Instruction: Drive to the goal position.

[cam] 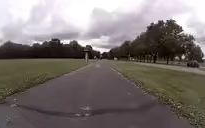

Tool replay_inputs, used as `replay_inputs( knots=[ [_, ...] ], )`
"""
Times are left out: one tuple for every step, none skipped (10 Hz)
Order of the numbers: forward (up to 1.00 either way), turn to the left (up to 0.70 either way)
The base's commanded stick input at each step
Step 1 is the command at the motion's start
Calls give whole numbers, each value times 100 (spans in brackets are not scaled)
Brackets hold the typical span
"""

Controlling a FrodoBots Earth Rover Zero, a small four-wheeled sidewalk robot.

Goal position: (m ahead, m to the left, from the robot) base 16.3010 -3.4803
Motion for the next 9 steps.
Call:
replay_inputs(
  knots=[
    [70,0],
    [70,0],
    [70,0],
    [70,0],
    [70,0],
    [70,0],
    [70,0],
    [70,0],
    [70,0]
  ],
)
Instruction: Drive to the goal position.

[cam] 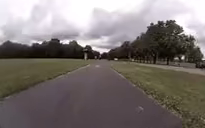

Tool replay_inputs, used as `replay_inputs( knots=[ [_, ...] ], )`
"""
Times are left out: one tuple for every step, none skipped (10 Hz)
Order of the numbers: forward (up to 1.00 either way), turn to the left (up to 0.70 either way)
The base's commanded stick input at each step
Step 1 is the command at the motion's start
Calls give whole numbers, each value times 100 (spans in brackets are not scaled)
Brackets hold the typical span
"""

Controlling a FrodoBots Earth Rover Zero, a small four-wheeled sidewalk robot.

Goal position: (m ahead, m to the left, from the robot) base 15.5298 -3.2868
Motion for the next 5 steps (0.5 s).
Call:
replay_inputs(
  knots=[
    [70,0],
    [70,0],
    [70,0],
    [70,0],
    [70,0]
  ],
)
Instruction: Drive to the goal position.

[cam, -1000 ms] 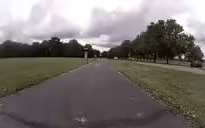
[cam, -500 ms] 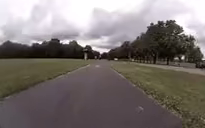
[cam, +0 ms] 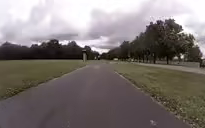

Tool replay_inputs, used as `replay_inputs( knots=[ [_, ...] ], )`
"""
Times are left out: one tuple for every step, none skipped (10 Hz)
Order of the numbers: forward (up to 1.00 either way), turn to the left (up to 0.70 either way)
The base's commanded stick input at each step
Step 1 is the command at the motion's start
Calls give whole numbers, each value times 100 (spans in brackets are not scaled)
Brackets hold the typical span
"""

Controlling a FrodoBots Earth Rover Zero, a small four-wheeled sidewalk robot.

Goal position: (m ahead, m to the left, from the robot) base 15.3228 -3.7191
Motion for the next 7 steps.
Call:
replay_inputs(
  knots=[
    [70,0],
    [70,0],
    [70,0],
    [70,0],
    [70,0],
    [70,0],
    [70,0]
  ],
)
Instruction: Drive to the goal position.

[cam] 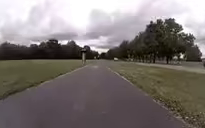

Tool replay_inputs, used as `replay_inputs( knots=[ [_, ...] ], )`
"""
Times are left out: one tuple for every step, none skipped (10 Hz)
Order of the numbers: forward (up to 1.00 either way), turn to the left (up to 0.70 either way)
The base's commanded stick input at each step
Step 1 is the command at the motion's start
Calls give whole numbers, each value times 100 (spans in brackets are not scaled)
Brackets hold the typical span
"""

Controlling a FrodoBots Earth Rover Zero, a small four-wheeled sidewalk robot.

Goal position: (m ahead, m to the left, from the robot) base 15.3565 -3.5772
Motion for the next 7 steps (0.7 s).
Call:
replay_inputs(
  knots=[
    [70,0],
    [70,0],
    [70,0],
    [70,0],
    [70,0],
    [70,0],
    [70,0]
  ],
)
